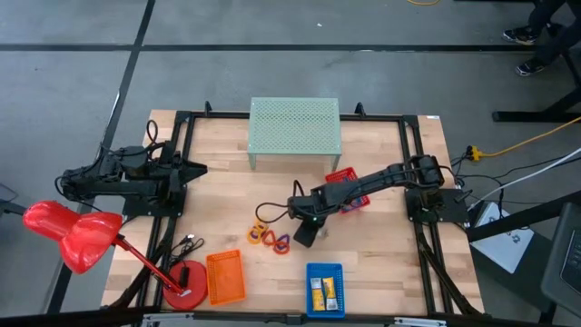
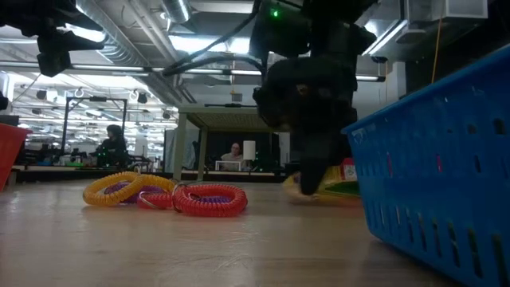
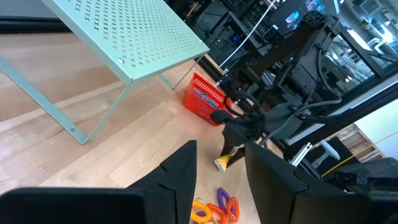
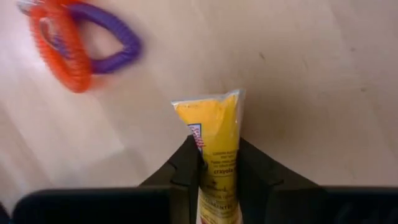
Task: Pick & Place Office Desk Supplies
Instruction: Put the crayon box into the blue basket
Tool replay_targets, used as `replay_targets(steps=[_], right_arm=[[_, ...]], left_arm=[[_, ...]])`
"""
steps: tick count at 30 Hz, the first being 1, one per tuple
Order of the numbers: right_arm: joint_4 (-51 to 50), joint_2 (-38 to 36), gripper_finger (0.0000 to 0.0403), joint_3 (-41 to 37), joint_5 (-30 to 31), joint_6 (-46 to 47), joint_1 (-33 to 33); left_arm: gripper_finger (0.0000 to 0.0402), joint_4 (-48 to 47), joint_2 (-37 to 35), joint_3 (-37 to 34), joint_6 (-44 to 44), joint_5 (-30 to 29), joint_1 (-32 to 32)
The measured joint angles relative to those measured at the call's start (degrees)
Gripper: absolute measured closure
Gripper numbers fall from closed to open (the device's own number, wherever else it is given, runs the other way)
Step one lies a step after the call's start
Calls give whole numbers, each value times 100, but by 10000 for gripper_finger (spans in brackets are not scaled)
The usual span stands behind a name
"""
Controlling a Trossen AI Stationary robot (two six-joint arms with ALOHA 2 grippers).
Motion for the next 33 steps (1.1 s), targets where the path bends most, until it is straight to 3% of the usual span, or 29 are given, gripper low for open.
replay_targets(steps=[8,16,23,33], right_arm=[[-482,-2,281,894,-307,388,323],[-584,-4,331,1396,-106,1600,1223],[-504,-4,313,1402,210,2593,1642],[-766,-7,325,1402,595,2148,1376]], left_arm=[[270,120,0,0,0,-7,-1],[270,144,0,0,41,-5,-1],[270,144,0,0,286,28,-2],[270,162,0,0,310,31,-2]])
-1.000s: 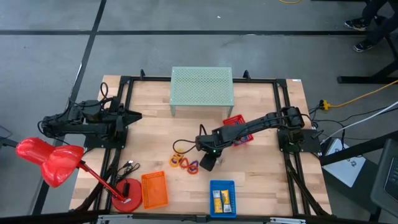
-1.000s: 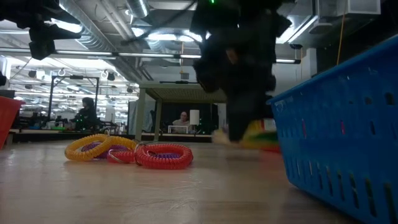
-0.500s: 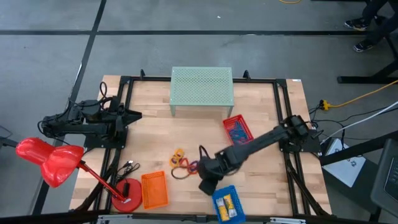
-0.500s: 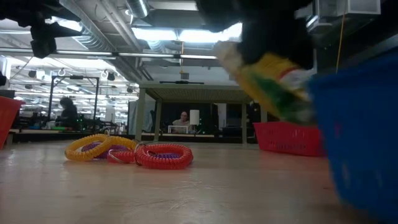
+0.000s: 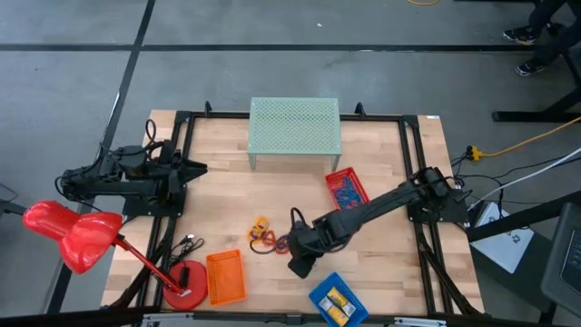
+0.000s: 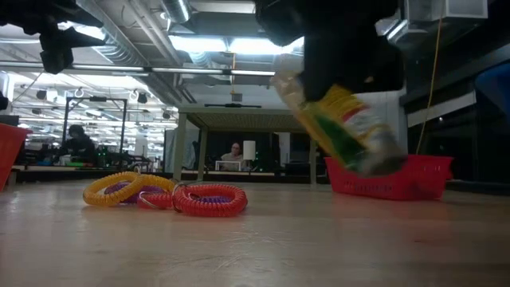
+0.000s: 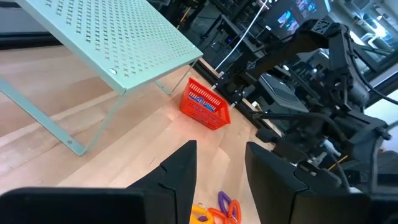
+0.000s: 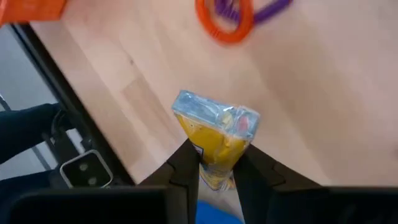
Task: Pick & Place Office Desk Supplies
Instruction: Put the crayon box into the blue basket
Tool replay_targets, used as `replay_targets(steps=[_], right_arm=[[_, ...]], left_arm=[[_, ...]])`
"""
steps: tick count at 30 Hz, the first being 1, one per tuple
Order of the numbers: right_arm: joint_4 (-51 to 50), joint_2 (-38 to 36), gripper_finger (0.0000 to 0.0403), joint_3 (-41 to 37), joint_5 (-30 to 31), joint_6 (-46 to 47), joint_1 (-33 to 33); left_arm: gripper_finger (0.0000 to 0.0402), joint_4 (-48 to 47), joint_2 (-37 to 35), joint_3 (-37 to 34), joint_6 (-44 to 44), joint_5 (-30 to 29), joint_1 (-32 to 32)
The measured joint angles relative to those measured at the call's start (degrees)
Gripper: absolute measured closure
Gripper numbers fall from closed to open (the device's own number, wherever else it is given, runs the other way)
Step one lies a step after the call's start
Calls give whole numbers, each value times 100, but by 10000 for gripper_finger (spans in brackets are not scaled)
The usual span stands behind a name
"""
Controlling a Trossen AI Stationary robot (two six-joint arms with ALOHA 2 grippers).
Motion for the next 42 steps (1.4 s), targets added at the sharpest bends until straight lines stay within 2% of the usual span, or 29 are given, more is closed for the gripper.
replay_targets(steps=[8,12,21,33,42], right_arm=[[-12,-81,323,0,-422,-564,-266],[-21,-308,324,0,-515,-443,-208],[-40,-970,324,4,-354,690,191],[-56,-1036,325,4,-425,2858,1418],[-274,-695,325,4,-390,2851,1485]], left_arm=[[270,728,0,0,79,75,1],[270,1065,0,0,85,81,0],[270,1195,0,-2,144,216,2],[270,1193,0,-2,387,402,2],[270,1171,0,-4,443,398,0]])
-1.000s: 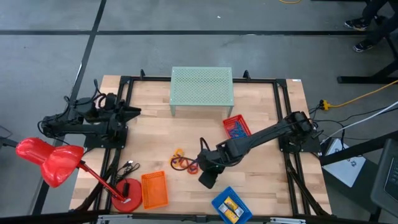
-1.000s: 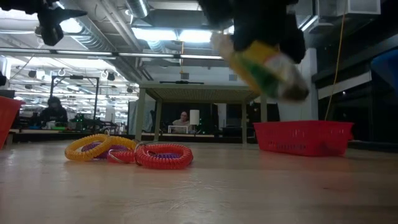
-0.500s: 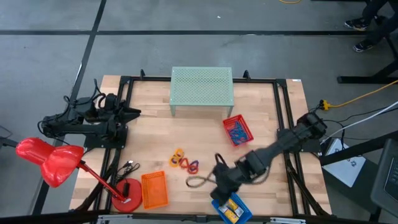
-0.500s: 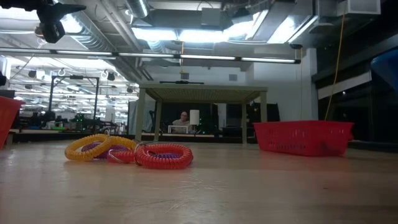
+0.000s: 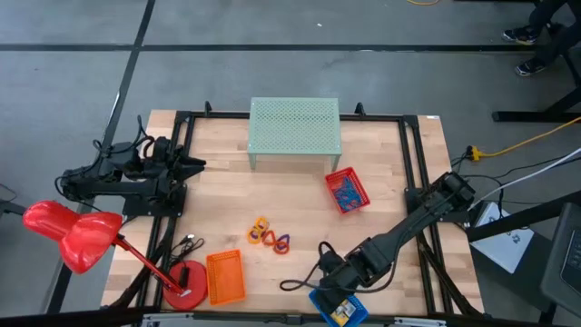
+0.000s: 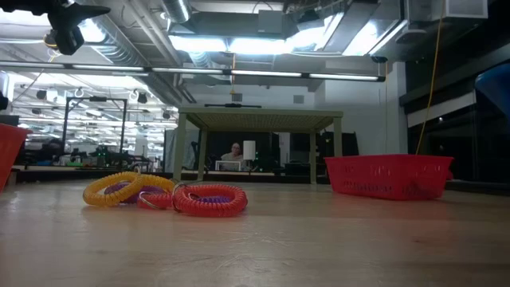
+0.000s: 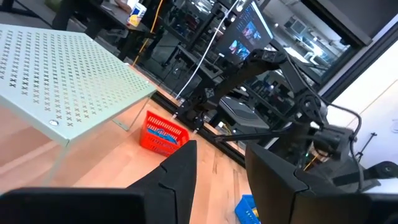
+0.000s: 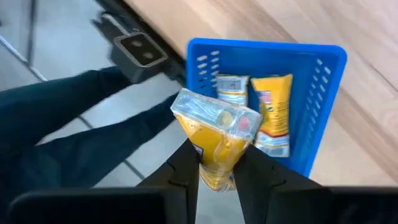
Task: Pick & Place Office Desk Supplies
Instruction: Put the crayon box into the blue basket
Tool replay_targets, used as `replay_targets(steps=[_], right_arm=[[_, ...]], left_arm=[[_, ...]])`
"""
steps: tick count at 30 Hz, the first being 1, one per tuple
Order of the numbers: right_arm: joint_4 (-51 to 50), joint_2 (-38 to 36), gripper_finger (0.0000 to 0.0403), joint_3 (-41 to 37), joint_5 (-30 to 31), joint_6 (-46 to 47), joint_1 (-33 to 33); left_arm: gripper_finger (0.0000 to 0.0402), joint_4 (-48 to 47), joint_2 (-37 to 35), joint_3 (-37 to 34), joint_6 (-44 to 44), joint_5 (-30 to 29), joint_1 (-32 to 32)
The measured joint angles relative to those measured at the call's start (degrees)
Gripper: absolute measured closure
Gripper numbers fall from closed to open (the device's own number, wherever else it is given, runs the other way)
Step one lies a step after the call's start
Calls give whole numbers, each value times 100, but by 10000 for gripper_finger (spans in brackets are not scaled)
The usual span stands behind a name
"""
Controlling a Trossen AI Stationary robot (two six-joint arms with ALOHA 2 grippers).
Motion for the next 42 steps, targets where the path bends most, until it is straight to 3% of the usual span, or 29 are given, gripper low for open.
replay_targets(steps=[21,42], right_arm=[[-153,763,325,-2,-346,-673,-61],[-427,784,325,-303,-56,-2208,-1159]], left_arm=[[270,0,0,0,-71,-141,0],[270,-7,0,0,-109,-145,2]])
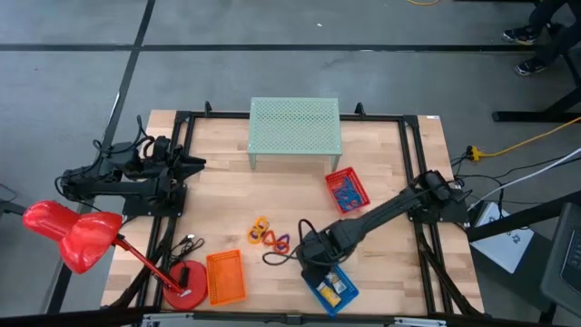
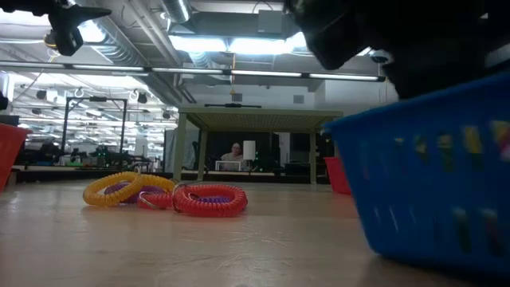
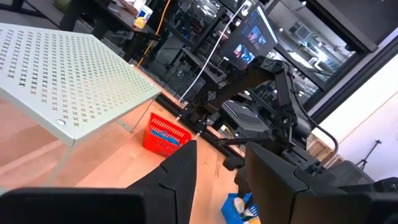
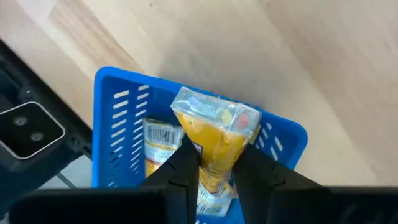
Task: Pick & Place Office Desk Supplies
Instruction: Put the crayon box into the blue basket
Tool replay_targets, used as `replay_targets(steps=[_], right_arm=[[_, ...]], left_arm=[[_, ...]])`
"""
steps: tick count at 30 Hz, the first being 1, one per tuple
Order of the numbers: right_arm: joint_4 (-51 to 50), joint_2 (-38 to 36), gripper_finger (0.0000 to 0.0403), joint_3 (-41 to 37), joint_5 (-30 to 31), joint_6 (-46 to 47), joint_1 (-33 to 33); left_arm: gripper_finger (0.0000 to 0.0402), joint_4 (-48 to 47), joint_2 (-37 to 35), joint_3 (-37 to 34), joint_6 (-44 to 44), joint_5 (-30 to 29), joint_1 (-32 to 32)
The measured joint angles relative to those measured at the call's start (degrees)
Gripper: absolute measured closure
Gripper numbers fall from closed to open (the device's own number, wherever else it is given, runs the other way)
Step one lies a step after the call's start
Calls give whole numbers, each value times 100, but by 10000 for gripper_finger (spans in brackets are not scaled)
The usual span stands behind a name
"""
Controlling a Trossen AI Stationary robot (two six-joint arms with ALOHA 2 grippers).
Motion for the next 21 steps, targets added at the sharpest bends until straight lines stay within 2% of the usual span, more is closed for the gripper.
replay_targets(steps=[5,9,13,21], right_arm=[[-16,-7,325,-151,20,-492,-355],[-92,44,327,-202,438,-841,-689],[-131,48,327,-202,499,-1068,-974],[-143,-124,334,-204,345,-1011,-959]], left_arm=[[270,-39,0,0,2,2,0],[270,-39,0,0,0,4,0],[270,-39,0,0,0,4,0],[270,-35,0,0,35,-4,-1]])
